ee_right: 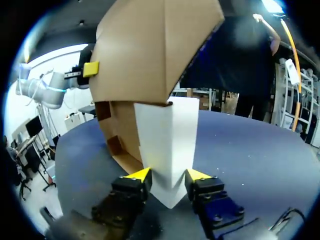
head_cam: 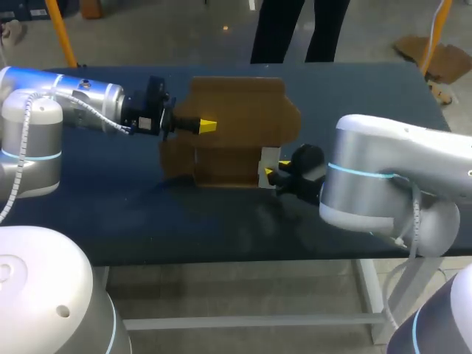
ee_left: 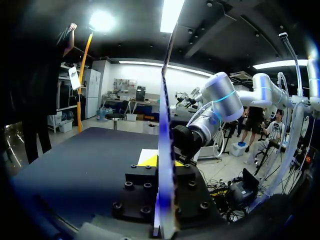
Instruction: Assemble the packaging by folding the flat box into shape, placing the metal phone stand inside, and closing the box properly
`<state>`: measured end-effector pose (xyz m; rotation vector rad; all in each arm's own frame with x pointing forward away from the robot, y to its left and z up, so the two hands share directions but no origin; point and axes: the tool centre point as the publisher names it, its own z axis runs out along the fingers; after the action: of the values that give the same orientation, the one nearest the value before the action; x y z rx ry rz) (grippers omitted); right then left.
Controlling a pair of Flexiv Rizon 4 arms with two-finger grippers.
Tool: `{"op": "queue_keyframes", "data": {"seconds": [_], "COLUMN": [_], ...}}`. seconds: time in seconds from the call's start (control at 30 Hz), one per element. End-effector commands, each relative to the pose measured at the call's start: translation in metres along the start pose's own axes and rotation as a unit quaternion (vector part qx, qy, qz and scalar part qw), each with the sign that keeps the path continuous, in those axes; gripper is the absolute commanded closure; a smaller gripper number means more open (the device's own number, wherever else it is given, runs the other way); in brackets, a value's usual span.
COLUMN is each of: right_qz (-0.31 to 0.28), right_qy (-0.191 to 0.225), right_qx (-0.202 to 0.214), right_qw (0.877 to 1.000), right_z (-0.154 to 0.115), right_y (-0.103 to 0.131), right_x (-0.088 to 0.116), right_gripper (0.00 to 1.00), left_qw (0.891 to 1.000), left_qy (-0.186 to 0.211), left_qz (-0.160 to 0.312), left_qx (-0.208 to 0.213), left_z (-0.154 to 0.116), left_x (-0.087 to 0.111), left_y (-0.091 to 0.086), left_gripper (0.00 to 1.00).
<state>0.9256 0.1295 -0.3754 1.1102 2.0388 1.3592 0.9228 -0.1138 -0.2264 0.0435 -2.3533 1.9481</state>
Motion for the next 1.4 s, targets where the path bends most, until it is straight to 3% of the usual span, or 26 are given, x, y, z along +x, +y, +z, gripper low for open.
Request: {"op": "queue_keyframes", "data": {"seconds": [0.03,0.63,0.97,1.4], "right_qz": [0.006,0.037,0.052,0.066], "right_qy": [-0.171,-0.228,-0.246,-0.274], "right_qx": [-0.007,-0.009,-0.005,0.01], "right_qw": [0.985,0.973,0.968,0.959], "right_z": [0.005,0.005,0.007,0.011], "right_y": [-0.003,-0.002,-0.001,0.0], "right_x": [0.003,-0.001,-0.002,-0.008], "right_gripper": [0.54,0.64,0.78,0.81], "left_qw": [1.0,1.0,1.0,1.0], "left_qy": [0.002,0.002,0.002,0.002], "left_qz": [0.0,0.0,0.0,0.0], "left_qx": [0.0,0.0,0.0,0.0], "left_z": [0.001,0.001,0.001,0.001], "left_x": [0.0,0.0,0.0,0.0], "left_y": [0.003,0.003,0.003,0.003], "left_gripper": [1.0,1.0,1.0,1.0]}}
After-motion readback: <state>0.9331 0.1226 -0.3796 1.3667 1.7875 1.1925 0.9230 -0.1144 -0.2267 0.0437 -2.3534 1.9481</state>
